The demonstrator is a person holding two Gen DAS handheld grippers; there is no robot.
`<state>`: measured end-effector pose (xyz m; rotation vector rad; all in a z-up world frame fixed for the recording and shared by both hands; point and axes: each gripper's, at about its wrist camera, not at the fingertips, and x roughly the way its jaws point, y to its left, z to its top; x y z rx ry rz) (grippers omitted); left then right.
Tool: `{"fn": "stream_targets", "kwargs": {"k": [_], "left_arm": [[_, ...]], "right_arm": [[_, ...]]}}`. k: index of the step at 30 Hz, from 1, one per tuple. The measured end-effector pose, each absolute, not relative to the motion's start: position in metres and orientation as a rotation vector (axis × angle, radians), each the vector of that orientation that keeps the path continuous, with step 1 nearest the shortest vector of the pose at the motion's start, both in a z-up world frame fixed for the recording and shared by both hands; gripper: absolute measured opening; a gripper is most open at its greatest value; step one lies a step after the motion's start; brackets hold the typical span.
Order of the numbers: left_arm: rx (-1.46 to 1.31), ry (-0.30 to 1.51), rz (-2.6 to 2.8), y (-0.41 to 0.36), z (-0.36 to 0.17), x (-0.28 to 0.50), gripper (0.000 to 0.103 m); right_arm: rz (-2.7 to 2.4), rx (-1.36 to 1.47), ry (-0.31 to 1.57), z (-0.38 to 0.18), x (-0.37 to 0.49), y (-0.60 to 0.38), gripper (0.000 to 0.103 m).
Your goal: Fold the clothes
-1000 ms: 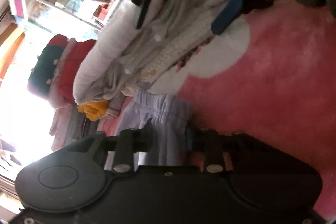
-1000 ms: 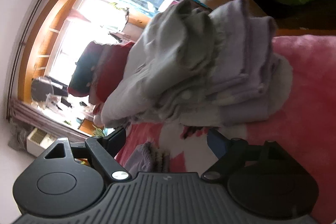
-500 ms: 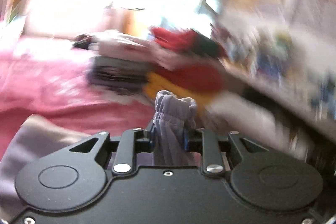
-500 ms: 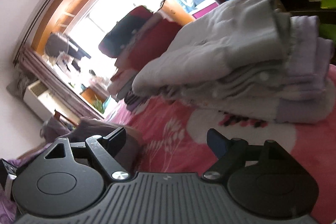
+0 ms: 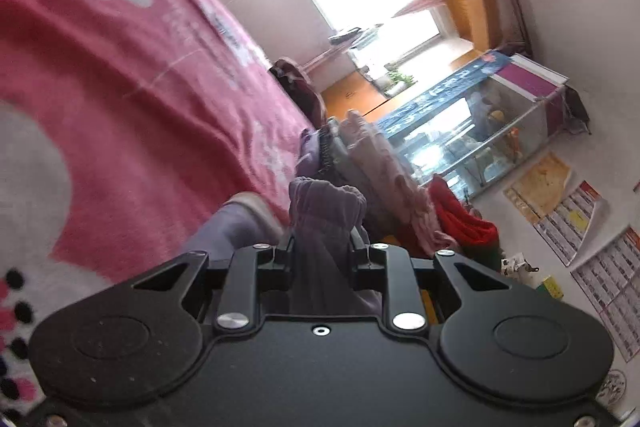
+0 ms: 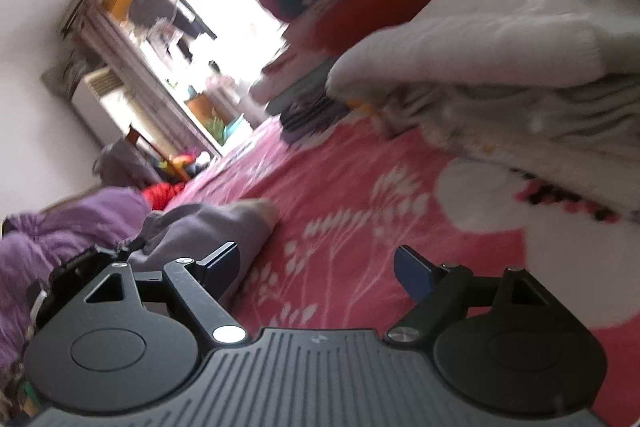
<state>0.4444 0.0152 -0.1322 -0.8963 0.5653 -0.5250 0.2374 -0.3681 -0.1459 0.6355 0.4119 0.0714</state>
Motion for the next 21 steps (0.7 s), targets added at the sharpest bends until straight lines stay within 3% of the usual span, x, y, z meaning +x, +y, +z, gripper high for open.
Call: {"fn": "stream_targets", "kwargs": {"k": [5, 10, 15, 21], "left_arm": [[-0.819, 0.704, -0.408, 0.022, -0.138, 0.448, 0.034], [-0.722, 0.651, -0.371, 0.035, -0.119, 0.445, 0.053], [-0.752, 0.65, -0.462, 0.042, -0.123, 0.459, 0.067], [-0.648, 0.751, -0.527, 0.028, -0.135, 0.472, 0.073]], "right_arm": [[0.108, 0.568, 0.455, -0.145, 0.245, -0.352, 0.084], [0.155, 0.547, 0.434, -0.139, 0.253, -0.343, 0.084], [0.258, 0.7, 0.406, -0.137, 0.274, -0.334, 0.084], [0.384, 0.794, 0.489, -0.153, 0.308, -0.3, 0.084]]}}
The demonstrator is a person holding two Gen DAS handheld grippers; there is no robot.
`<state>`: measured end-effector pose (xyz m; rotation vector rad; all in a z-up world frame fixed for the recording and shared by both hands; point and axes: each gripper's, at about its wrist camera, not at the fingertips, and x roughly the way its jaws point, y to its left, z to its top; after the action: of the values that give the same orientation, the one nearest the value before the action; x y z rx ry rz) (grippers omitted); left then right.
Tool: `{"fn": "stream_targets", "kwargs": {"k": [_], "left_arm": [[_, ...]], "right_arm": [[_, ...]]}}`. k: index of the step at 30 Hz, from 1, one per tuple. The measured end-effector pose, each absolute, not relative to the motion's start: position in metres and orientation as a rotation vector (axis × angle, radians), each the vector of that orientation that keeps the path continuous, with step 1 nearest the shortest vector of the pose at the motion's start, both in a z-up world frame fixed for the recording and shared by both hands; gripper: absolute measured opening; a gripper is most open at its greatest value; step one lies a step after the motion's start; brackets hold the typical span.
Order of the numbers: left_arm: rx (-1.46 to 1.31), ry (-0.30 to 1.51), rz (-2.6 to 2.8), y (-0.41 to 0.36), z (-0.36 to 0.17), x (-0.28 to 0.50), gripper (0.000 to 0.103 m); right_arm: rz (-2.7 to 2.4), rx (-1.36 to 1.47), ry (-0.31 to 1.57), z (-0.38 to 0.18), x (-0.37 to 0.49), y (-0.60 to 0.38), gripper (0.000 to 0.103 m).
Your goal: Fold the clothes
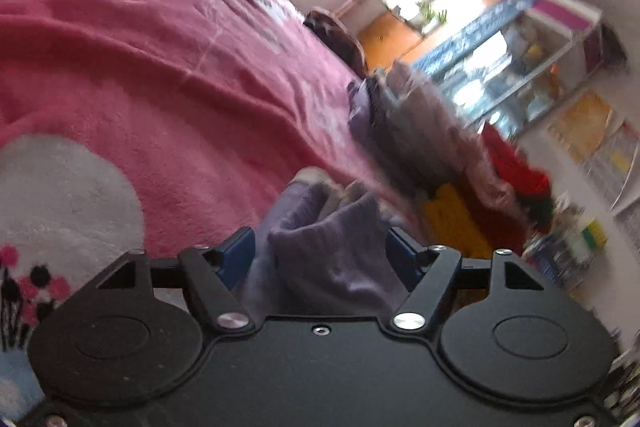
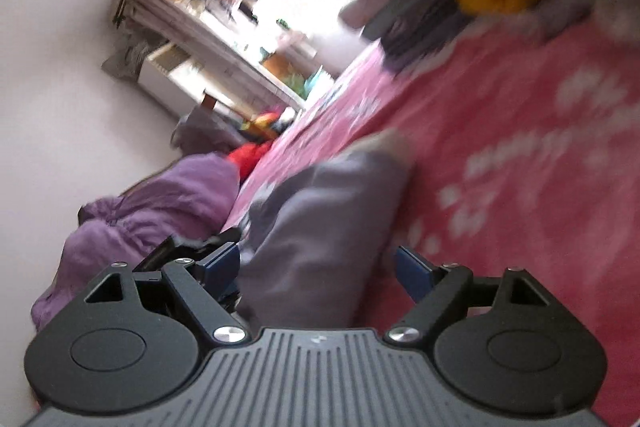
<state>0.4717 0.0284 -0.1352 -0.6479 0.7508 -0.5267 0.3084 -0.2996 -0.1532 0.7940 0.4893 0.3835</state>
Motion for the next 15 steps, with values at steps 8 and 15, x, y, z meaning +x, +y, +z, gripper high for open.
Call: {"fn": "stream_targets", "kwargs": {"k": [8, 15], "left_arm": [[-0.907, 0.816, -0.548, 0.048, -0.173, 0.482, 0.028], [-1.022, 0.901, -0.568, 0.062, -0.163, 0.455, 0.044]], "right_arm": [[0.442, 0.688, 0.58, -0.157, 0.323, -0.27, 0.038], [0.446, 0.666, 0.593, -0.135, 0.305, -0.287, 0.05]]}}
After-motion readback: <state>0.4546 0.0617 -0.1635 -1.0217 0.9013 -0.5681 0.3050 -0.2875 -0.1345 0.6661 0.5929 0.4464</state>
